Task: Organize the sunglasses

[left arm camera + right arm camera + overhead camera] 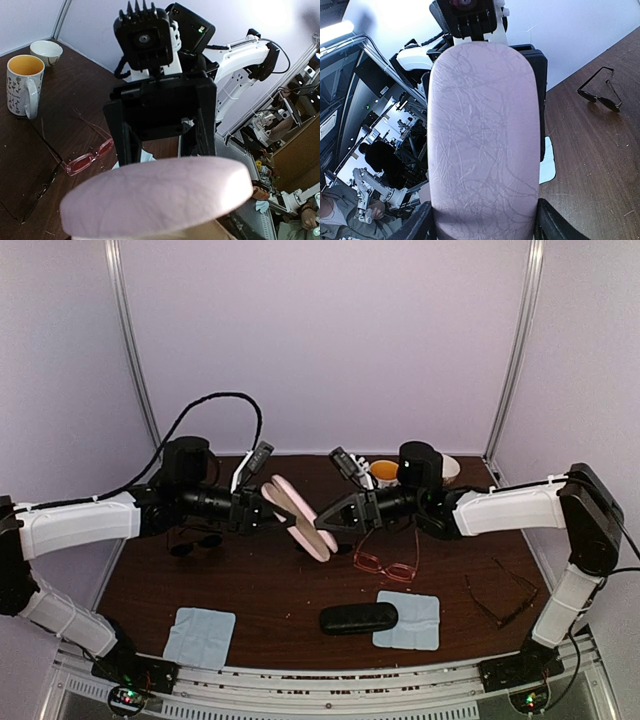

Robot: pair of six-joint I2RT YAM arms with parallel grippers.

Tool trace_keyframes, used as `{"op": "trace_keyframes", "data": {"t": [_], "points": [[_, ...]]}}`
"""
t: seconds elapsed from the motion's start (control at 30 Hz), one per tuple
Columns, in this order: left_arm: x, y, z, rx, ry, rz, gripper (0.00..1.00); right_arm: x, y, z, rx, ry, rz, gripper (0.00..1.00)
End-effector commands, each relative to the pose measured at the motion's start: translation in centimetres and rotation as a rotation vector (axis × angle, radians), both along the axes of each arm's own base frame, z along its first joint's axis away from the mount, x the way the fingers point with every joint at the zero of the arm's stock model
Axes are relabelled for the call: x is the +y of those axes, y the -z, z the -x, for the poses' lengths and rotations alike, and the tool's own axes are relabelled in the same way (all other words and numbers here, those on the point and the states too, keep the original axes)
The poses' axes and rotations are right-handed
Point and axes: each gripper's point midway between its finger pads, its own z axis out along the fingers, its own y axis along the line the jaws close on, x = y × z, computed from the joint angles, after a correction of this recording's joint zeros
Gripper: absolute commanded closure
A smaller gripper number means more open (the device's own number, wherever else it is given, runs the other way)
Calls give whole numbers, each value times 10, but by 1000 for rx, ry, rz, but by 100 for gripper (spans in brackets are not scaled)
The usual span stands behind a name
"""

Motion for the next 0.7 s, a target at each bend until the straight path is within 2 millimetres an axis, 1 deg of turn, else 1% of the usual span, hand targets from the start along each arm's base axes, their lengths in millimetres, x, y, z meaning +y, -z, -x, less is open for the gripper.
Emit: {"op": "trace_keyframes", "data": {"t": [0.0,0.17,0.23,0.27,0.4,0.43,0.53,0.67], "points": [[14,30,-5,-10,-62,-117,35,-17,-38,-19,-7,103,-60,79],[19,30,-8,-29,-102,-139,34,-17,-39,-19,-4,103,-61,80],[22,31,-11,-40,-123,-150,37,-17,-39,-19,-3,101,-63,80],[23,31,-12,-47,-131,-153,41,-17,-39,-19,-1,100,-64,80],[25,32,-15,-62,-154,-159,69,-16,-42,-18,12,95,-80,81],[25,32,-16,-64,-160,-160,74,-16,-43,-18,17,91,-86,81],[24,32,-19,-60,-171,-149,81,-14,-44,-17,28,86,-96,82],[25,31,-22,-61,-192,-140,82,-13,-40,-19,35,96,-88,82]]}}
